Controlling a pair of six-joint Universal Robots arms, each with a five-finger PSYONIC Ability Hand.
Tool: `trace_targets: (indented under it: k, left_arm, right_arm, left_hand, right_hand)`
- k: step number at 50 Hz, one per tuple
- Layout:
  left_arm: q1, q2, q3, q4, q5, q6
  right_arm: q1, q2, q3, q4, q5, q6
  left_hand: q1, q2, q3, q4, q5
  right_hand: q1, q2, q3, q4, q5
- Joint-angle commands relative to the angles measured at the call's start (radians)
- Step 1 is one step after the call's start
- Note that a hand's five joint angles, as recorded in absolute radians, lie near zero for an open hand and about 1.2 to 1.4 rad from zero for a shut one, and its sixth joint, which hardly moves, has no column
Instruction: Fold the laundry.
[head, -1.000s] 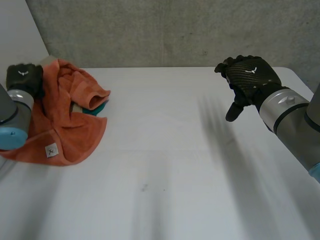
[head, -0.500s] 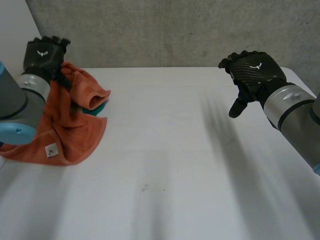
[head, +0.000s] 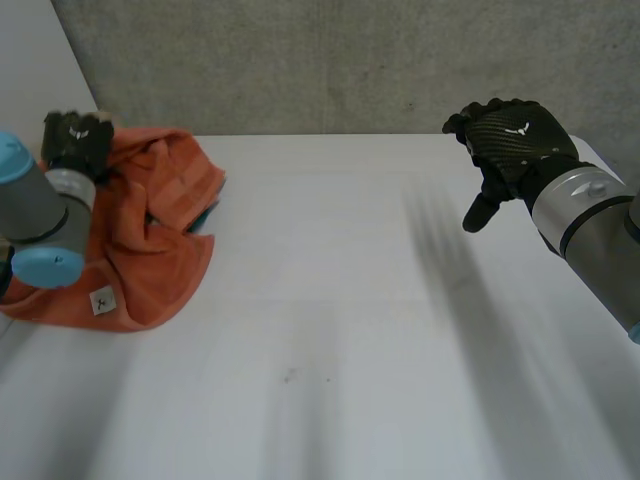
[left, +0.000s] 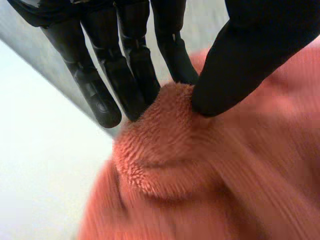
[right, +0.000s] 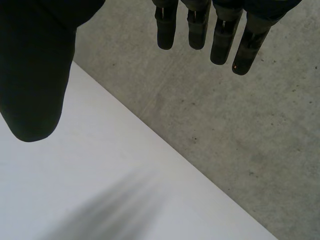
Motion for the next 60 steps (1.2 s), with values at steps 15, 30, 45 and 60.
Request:
trace_targets:
  k: [15,30,45,60]
  left_arm:
    - [-0.596,0.359,-0.337,-0.004,0.03,-0.455]
    - [-0.488,0.318,-0.323,-0.034,-0.064,-0.313]
    - [-0.125,0.177,-0.286,-0.031,-0.064,0.06]
    - [-0.07,-0.053,-0.123,-0.023,-0.026,0.143]
  right_arm:
    - [-0.086,-0.031,-0.026,-0.003,-0.001,0.003]
    - [-0.094,-0.03,-0.026,-0.003,-0.002,0.003]
    - [-0.079,-0.021,-0.023,-0.003,-0.001,0.002]
    - [-0.077,-0.019,-0.014,-0.003,0.0,0.002]
  left_hand:
    - [0.274,0.211,0.22,0.199,0.249]
    - [-0.867,-0.931,-0.922,-0.942,-0.892]
    - [-0.911,-0.975,-0.966,-0.987,-0.936]
    - [-0.191,-0.254,-0.245,-0.266,-0.216]
  right_hand:
    - [-0.025,-0.047,-0.039,-0.06,-0.063]
    - [-0.025,-0.047,-0.039,-0.06,-0.063]
    - [-0.025,-0.047,-0.039,-0.06,-0.063]
    - [-0.025,-0.047,-0.039,-0.06,-0.063]
